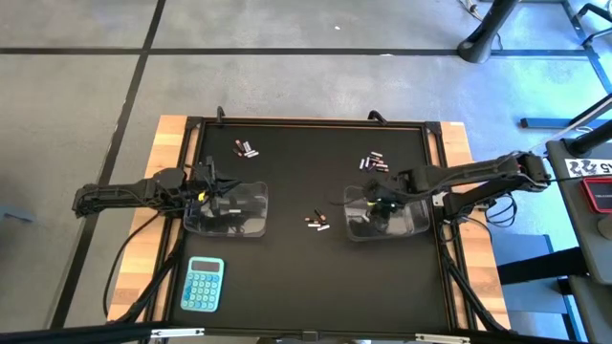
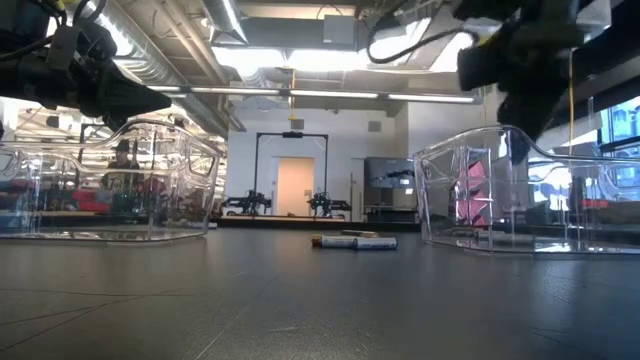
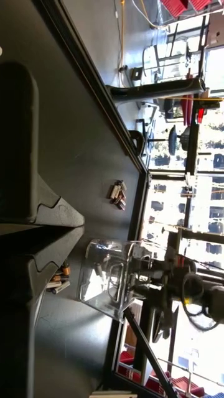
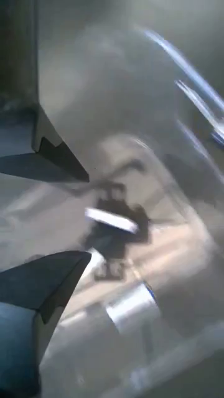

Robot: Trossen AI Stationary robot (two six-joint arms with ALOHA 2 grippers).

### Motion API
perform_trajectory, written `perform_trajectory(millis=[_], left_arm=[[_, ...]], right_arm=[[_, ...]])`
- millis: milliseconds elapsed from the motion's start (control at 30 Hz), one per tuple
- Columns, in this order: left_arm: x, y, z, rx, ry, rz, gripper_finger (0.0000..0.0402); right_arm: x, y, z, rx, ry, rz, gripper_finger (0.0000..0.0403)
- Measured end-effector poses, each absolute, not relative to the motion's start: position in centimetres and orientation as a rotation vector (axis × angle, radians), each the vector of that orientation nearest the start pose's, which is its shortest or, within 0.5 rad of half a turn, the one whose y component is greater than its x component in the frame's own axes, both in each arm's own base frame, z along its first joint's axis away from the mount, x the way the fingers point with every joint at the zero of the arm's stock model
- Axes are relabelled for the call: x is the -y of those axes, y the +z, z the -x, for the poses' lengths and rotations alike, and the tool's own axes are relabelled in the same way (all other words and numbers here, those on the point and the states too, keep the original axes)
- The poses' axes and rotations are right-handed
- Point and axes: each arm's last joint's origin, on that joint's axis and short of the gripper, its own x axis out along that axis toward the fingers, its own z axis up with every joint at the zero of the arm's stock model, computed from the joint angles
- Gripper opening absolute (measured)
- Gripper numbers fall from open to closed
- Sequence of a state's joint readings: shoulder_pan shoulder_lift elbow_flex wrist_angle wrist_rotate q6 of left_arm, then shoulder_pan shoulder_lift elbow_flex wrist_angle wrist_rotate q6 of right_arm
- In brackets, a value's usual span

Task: Sort batteries
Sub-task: Move the right transparent bin to the bottom right of the table

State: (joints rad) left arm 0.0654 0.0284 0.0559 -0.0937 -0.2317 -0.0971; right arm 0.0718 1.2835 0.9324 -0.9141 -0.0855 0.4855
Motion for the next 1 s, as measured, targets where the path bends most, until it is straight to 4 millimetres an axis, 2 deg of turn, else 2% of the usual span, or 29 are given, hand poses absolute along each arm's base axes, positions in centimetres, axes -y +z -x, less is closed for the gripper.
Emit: perform_trajectory(millis=[100, 233, 400, 567, 733, 800, 1000], left_arm=[[-1.3, 17.1, -9.4, -0.052, 0.300, 0.091, 0.0000], [-1.3, 17.1, -9.4, -0.052, 0.300, 0.091, 0.0000], [-1.3, 17.1, -9.4, -0.052, 0.300, 0.091, 0.0000], [-1.3, 17.1, -9.4, -0.052, 0.300, 0.091, 0.0000], [-1.3, 17.1, -9.4, -0.052, 0.300, 0.091, 0.0000], [-1.3, 17.1, -9.4, -0.052, 0.300, 0.091, 0.0000], [-1.3, 17.1, -9.4, -0.052, 0.300, 0.091, 0.0000]], right_arm=[[-2.7, 23.6, -21.9, -1.345, -0.006, -0.394, 0.0189], [-4.3, 22.0, -21.2, -1.417, 0.114, -0.248, 0.0174], [-6.0, 20.0, -20.8, -1.441, 0.165, -0.155, 0.0150], [-7.1, 19.5, -21.2, -1.432, 0.141, -0.153, 0.0102], [-8.1, 19.5, -21.1, -1.413, 0.172, -0.138, 0.0024], [-8.3, 19.7, -21.1, -1.410, 0.148, -0.104, 0.0007], [-8.2, 22.2, -21.6, -1.381, 0.014, -0.031, 0.0035]])
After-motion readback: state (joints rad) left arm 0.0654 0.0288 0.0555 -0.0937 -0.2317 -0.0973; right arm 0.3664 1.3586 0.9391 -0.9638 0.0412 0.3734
